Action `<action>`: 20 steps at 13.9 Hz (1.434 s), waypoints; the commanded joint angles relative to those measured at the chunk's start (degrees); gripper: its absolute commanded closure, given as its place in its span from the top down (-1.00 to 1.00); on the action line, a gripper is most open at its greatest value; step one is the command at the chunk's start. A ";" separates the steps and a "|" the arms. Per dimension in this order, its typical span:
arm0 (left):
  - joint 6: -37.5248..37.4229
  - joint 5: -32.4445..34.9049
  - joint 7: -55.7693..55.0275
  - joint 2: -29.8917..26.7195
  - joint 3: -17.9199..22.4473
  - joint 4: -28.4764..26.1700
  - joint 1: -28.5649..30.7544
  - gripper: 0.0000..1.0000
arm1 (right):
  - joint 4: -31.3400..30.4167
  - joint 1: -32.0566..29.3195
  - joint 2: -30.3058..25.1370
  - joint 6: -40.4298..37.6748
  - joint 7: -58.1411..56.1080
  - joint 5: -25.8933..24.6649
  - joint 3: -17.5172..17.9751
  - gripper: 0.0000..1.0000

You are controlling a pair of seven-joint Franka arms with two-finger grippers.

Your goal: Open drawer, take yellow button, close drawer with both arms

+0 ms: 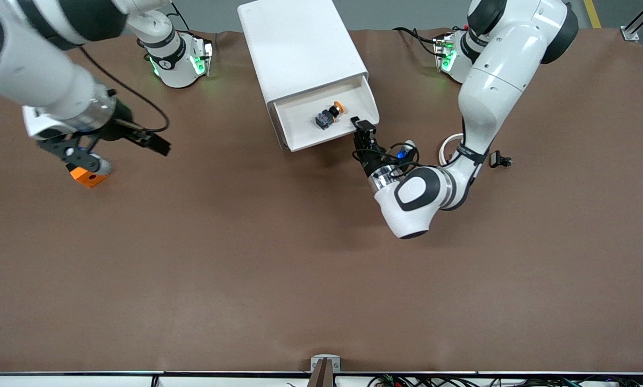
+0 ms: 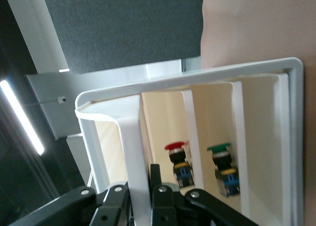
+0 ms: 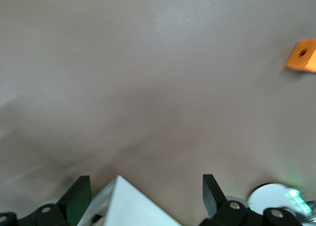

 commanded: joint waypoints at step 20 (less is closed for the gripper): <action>3.51 -3.39 1.64 2.38 0.54 3.03 1.94 1.00 | -1.59 29.68 15.16 25.61 51.19 -0.98 -0.66 1.00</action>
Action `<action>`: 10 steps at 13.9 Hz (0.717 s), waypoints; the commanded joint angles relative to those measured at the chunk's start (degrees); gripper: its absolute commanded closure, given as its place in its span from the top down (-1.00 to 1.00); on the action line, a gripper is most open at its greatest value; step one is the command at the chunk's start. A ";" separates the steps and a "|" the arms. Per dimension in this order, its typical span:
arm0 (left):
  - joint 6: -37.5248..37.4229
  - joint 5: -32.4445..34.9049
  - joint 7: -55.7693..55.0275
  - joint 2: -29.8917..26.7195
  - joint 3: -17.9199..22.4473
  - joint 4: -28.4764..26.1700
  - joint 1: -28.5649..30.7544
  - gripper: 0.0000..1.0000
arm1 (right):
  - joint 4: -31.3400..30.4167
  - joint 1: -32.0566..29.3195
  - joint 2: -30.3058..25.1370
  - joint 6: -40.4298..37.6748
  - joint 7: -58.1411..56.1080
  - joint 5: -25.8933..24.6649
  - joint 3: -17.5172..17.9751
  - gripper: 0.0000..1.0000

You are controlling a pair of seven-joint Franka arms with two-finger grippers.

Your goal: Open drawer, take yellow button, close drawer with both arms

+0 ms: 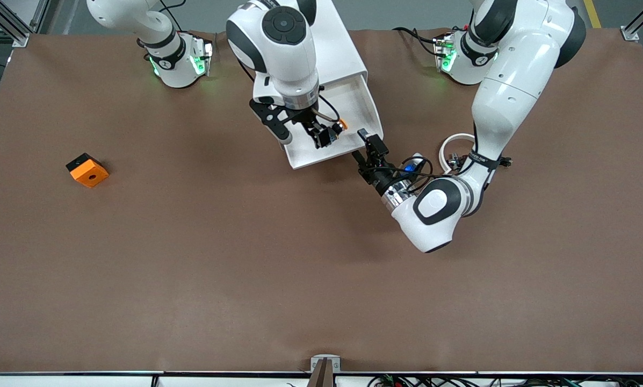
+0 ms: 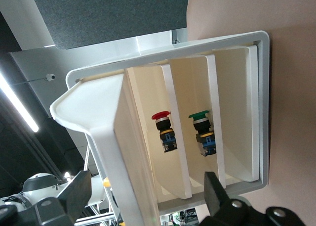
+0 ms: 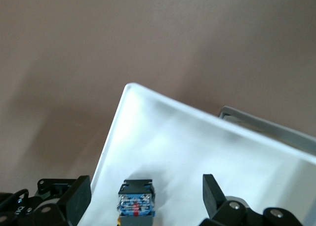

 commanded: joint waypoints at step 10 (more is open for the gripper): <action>-1.01 -0.35 0.72 -0.16 -0.24 4.12 2.61 1.00 | 2.73 3.74 5.87 3.72 1.53 3.32 -0.70 1.00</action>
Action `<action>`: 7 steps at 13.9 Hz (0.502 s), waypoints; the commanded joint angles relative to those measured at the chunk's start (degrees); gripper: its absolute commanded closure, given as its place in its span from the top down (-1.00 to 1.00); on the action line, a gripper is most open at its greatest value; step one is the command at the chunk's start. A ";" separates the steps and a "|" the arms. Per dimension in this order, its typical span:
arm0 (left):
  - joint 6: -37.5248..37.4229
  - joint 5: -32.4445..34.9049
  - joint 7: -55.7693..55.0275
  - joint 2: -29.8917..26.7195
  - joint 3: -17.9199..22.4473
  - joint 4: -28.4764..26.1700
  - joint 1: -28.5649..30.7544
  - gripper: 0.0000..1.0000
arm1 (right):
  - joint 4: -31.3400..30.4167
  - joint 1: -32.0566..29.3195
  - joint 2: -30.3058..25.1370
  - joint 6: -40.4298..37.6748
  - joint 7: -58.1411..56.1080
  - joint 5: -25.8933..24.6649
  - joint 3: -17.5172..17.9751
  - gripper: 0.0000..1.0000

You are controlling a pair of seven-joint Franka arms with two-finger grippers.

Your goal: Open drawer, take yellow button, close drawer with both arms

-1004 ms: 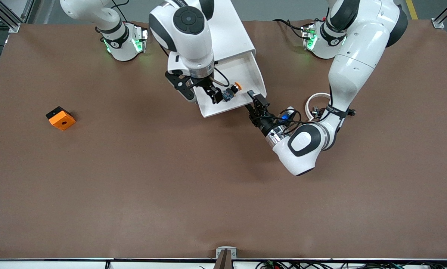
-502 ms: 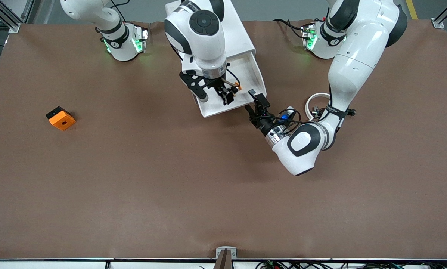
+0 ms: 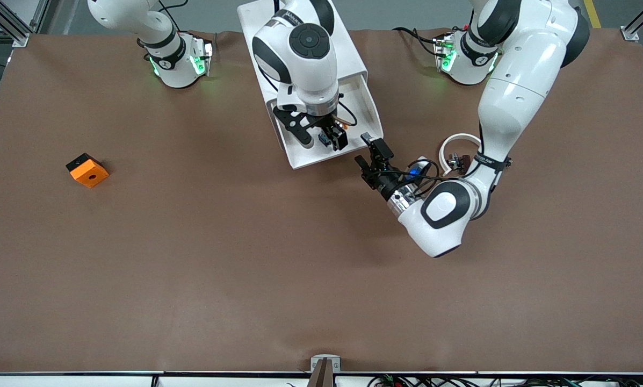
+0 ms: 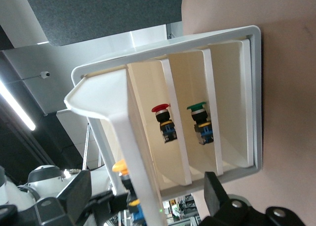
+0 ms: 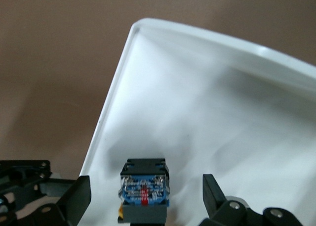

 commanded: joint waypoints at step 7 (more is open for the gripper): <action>-2.46 4.74 9.93 -2.43 -0.48 6.09 0.43 1.00 | 1.67 1.62 1.62 0.02 -1.45 1.51 -0.52 -1.00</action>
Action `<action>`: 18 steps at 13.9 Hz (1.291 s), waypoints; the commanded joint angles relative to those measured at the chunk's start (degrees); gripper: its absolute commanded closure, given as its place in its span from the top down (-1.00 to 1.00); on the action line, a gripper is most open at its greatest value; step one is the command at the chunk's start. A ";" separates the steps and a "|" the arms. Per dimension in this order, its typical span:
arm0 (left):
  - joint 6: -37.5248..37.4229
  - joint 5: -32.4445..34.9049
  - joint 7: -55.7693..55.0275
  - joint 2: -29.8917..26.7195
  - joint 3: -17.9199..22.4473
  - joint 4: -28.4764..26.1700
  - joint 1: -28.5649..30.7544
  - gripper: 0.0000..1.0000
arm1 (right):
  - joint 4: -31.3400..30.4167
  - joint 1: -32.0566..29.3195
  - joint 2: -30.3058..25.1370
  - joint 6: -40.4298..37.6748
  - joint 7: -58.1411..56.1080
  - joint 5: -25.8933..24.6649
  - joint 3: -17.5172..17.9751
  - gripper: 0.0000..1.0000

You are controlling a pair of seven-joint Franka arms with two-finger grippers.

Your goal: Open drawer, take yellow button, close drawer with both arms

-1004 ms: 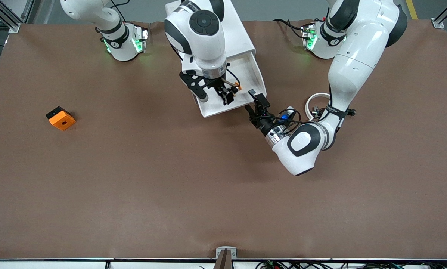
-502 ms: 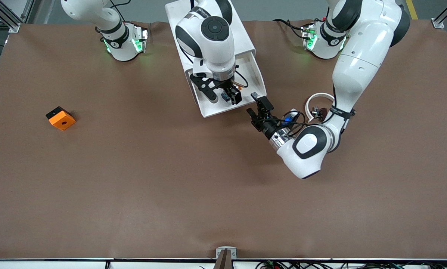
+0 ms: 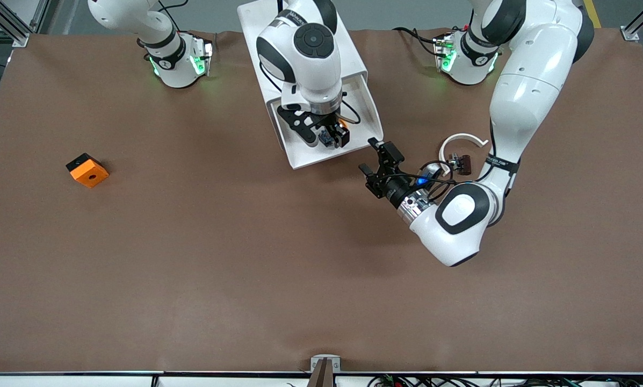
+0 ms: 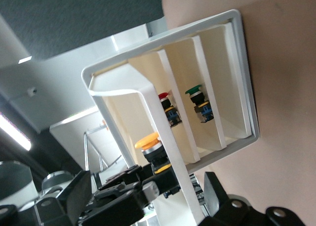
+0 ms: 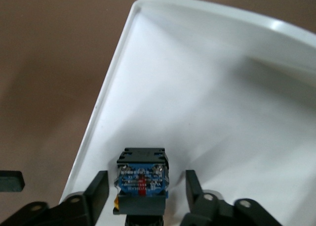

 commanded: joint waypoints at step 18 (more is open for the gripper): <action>17.38 47.52 61.08 -14.85 -3.31 0.14 -11.41 1.00 | 4.80 -37.82 -5.22 -20.50 -72.70 -0.67 -1.25 -1.00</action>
